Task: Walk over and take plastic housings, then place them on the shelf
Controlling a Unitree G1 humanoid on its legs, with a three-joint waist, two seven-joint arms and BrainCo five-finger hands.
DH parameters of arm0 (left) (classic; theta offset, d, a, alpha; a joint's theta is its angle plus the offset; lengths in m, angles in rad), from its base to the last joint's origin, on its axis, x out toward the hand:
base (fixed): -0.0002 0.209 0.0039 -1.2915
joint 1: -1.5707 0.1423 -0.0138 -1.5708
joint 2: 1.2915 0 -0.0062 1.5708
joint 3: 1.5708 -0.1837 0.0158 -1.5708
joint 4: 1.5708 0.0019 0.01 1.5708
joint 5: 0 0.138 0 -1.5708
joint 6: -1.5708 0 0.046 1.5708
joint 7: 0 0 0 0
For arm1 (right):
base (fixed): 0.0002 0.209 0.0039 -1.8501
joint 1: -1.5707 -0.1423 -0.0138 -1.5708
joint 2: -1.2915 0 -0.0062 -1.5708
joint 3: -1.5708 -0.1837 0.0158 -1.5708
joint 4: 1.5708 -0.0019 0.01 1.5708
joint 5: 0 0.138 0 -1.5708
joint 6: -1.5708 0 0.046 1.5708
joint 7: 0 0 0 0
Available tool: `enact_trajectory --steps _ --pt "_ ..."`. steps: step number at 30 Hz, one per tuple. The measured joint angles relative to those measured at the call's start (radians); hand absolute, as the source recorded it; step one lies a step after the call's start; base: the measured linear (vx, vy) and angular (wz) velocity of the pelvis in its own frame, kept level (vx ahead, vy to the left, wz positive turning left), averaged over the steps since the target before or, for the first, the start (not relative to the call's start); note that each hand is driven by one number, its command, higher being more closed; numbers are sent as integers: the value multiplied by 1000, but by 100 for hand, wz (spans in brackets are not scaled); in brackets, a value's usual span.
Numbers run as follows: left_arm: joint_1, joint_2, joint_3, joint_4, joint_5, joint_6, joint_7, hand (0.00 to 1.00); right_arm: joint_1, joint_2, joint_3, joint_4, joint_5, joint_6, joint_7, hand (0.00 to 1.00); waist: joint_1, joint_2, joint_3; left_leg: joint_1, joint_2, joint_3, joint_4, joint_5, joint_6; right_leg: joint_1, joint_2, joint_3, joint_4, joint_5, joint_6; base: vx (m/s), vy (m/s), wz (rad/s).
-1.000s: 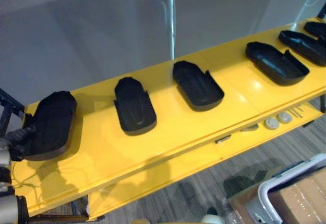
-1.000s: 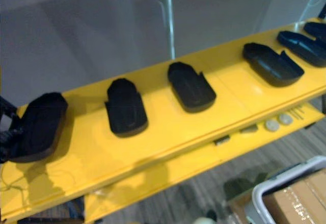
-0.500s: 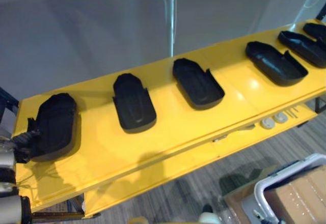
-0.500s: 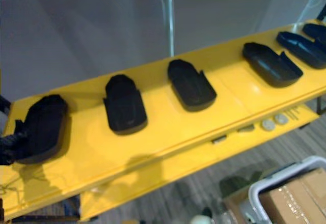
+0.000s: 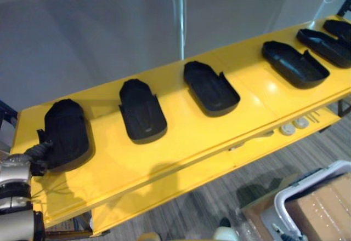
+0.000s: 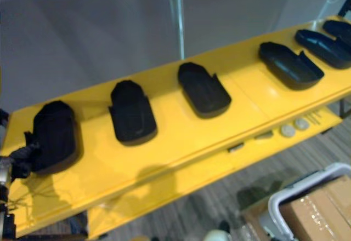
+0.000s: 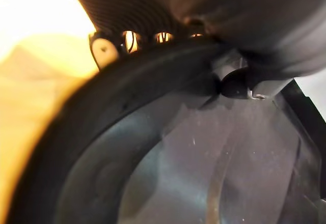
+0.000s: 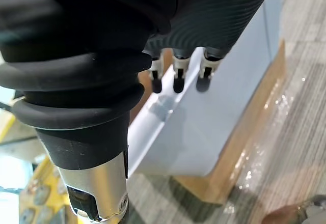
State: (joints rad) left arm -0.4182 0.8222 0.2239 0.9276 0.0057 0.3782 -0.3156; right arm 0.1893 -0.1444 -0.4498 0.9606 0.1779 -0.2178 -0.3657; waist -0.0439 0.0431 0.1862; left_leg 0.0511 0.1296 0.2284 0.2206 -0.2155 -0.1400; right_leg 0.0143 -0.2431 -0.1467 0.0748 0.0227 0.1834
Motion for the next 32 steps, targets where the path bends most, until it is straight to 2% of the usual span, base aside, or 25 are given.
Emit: enact_trajectory --steps 1,7,14,18,23,25,28,31,32 --pt "0 -1 0 0 1 0 7 0 0 -1 0 0 0 0 0 0 0 2 1 0 0 0 0 0 0 0 0 0 -1 0 0 0 0 0" --pt "0 -1 11 1 19 2 8 0 0 -3 0 -2 0 0 16 0 0 8 4 2 -1 2 0 0 0 1 0 2 -5 2 2 0 0 0" --pt "0 1 26 1 154 2 11 0 0 -7 3 2 0 0 16 0 0 14 0 7 -2 2 -1 1 0 6 0 3 -16 9 5 -1 1 -1" --pt "-7 34 38 28 209 10 44 0 3 -15 22 7 0 0 16 0 -2 19 0 20 -2 5 -6 2 0 21 3 7 -25 13 5 -2 2 -2" --pt "-32 133 97 9 196 -2 205 0 2 7 23 47 1 -5 16 0 -1 11 -17 17 -2 -6 -48 29 -4 29 20 -10 -60 29 -3 -6 -26 8" --pt "-33 153 129 -67 166 -8 318 0 1 25 33 53 6 -18 16 0 2 12 -27 19 -1 -18 -60 37 -5 43 25 -22 -72 30 -5 23 -29 18" --pt "-29 153 155 -212 68 -33 483 0 -11 46 87 46 16 -50 18 0 14 8 -56 26 0 -24 -76 48 -10 49 31 -35 -81 32 -9 22 -14 8" --pt "-7 148 154 -342 8 -59 566 0 -17 52 88 27 23 -53 18 0 28 5 -64 36 0 -24 -77 48 -10 60 31 -36 -84 33 -10 -8 1 1" --pt "9 139 164 -413 -25 -87 608 0 -16 52 88 28 24 -53 17 0 31 2 -70 31 1 -29 -79 48 -10 61 31 -41 -86 32 -12 -13 0 6"
